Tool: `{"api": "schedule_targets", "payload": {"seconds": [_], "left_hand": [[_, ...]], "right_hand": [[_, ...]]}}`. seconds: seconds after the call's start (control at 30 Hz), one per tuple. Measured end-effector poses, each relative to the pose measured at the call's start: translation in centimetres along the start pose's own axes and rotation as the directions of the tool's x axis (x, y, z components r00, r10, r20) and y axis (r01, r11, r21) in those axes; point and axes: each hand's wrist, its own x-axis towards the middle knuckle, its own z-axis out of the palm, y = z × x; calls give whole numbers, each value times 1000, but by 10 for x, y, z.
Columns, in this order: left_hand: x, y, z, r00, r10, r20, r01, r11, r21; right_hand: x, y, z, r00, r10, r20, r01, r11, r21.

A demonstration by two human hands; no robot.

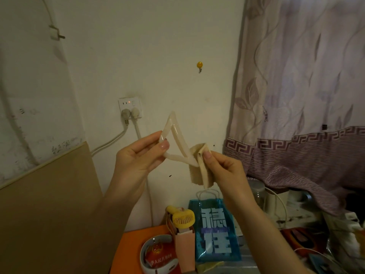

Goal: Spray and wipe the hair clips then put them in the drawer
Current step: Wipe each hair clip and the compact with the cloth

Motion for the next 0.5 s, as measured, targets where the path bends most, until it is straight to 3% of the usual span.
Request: {"api": "schedule_targets", "payload": {"seconds": [0.2,0.37,0.5], "left_hand": [[-8,-2,1,993,-64,95,60,997,46],[-11,-7,5,999,-35,35,35,999,4],[-12,-10,5,999,-13,31,13,1000,-6]], "right_hand": [[5,-9,-3,1000,-8,20,7,999,39],[1,-11,5,984,33,177,-47,996,78],[1,-10,8,984,19,175,-33,997,76]]}}
